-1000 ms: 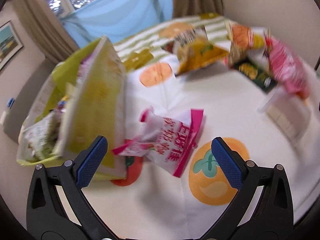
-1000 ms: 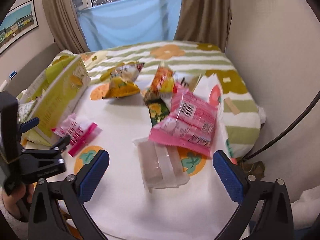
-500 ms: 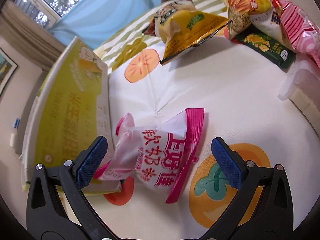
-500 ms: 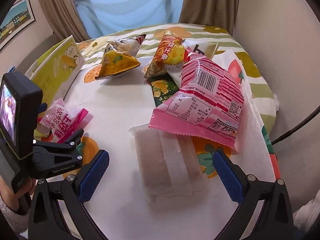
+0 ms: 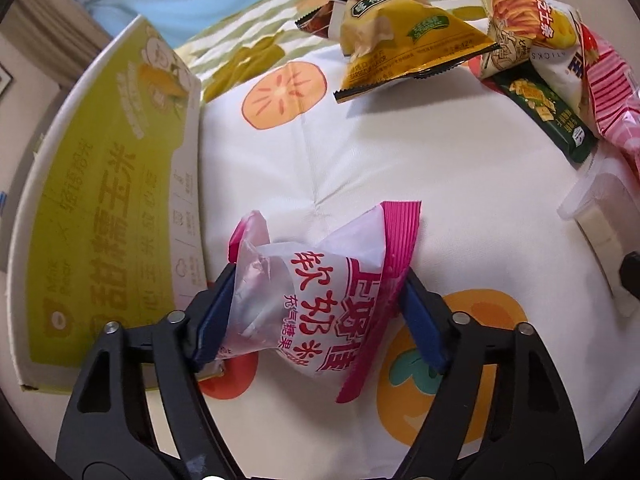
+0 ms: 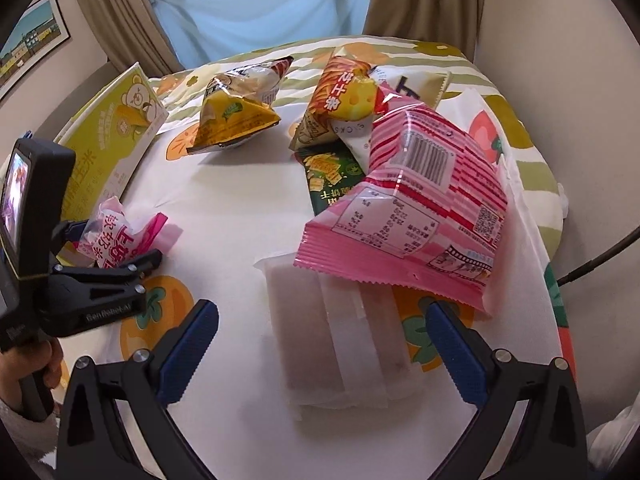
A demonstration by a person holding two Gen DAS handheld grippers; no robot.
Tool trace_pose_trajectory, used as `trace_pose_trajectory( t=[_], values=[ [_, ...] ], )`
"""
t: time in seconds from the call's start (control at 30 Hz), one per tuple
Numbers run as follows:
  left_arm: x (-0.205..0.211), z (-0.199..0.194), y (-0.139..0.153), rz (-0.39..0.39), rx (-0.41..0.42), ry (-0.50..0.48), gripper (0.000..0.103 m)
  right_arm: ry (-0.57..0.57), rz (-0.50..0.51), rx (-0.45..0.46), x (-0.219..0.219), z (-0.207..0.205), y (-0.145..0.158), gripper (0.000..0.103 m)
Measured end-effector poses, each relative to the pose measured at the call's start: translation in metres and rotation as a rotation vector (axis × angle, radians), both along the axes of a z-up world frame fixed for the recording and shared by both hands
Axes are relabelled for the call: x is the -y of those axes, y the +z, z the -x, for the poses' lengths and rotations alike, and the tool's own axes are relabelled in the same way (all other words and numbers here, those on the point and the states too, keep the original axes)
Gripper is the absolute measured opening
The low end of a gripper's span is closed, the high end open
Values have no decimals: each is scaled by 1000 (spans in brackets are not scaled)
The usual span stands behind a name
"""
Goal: Organize snacks
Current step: 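Grasp the white-pink printed bag with the left tool while the right tool grasps the translucent pack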
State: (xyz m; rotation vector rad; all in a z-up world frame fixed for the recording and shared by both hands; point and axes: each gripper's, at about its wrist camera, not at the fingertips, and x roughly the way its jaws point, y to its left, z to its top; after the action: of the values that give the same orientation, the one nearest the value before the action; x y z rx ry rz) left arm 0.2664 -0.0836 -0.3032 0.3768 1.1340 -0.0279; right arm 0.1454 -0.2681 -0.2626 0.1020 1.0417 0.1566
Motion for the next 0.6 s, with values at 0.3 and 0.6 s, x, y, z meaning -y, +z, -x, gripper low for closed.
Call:
trace_pose_trajectory(
  t=[0.3,0.6],
  values=[
    [-14,5,0,-5,-20,-18,55,47,47,-43,-13,-7,-11,103],
    [-24,5,1,26,-26,-4,50,68,101,-79,-17,-8,-20,87]
  ],
)
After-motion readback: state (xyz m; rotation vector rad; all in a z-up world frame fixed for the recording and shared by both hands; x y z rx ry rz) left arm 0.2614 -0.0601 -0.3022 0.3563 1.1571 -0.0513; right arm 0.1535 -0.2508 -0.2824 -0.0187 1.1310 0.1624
